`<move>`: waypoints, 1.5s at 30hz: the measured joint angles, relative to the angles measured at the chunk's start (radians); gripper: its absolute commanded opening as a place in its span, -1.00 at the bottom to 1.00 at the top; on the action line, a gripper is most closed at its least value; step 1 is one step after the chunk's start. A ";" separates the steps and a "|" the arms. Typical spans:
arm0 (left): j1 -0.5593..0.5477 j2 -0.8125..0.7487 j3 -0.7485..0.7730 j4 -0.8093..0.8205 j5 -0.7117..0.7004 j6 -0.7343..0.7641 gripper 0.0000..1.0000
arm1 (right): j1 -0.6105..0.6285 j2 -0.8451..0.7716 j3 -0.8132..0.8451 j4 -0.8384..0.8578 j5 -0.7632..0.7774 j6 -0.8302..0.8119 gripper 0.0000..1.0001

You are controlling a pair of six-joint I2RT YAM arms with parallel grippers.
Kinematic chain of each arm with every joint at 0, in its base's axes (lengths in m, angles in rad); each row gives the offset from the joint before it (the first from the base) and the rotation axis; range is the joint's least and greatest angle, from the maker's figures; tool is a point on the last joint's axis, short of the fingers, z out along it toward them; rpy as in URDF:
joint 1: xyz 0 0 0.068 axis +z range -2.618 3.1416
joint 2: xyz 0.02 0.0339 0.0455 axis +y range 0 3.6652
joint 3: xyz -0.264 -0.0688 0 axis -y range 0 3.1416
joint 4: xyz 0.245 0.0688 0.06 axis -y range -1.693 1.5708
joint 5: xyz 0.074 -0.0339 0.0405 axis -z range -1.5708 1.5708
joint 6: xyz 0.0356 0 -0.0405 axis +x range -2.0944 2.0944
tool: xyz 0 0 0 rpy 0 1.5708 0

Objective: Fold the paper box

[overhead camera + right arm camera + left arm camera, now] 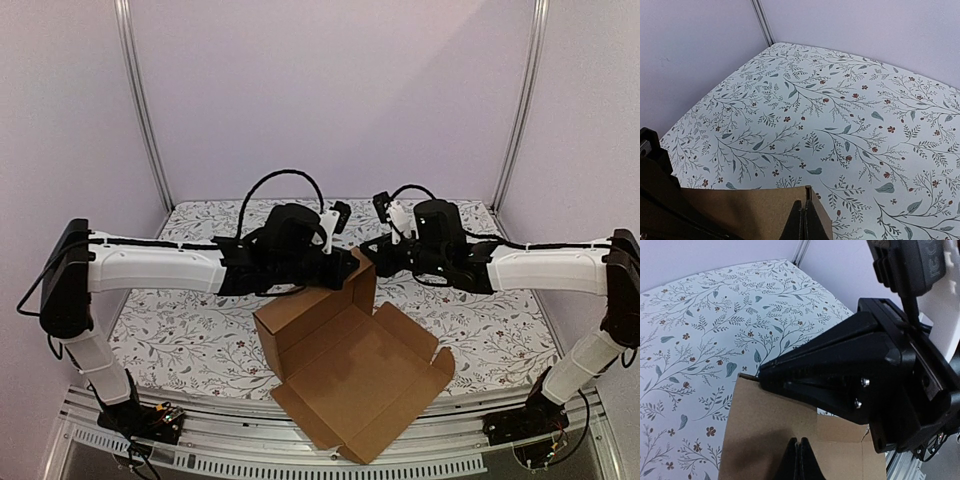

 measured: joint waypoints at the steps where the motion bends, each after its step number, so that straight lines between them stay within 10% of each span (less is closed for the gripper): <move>1: -0.001 0.002 0.002 0.000 -0.001 0.000 -1.00 | 0.000 0.006 -0.006 0.019 -0.002 0.006 -1.00; 11: -0.006 0.005 0.005 -0.002 -0.012 0.000 -1.00 | 0.000 0.006 -0.045 0.102 -0.002 0.033 -0.96; 22: -0.009 0.005 0.006 -0.011 -0.052 0.005 -1.00 | 0.000 -0.189 -0.045 -0.092 0.083 0.011 -0.21; 30: 0.011 -0.011 0.006 -0.039 -0.056 0.018 -1.00 | 0.000 -0.393 -0.094 -0.339 0.187 0.006 0.97; 45: 0.165 -0.059 -0.099 0.024 -0.066 0.030 -1.00 | 0.000 -0.574 -0.175 -0.750 0.281 0.209 0.97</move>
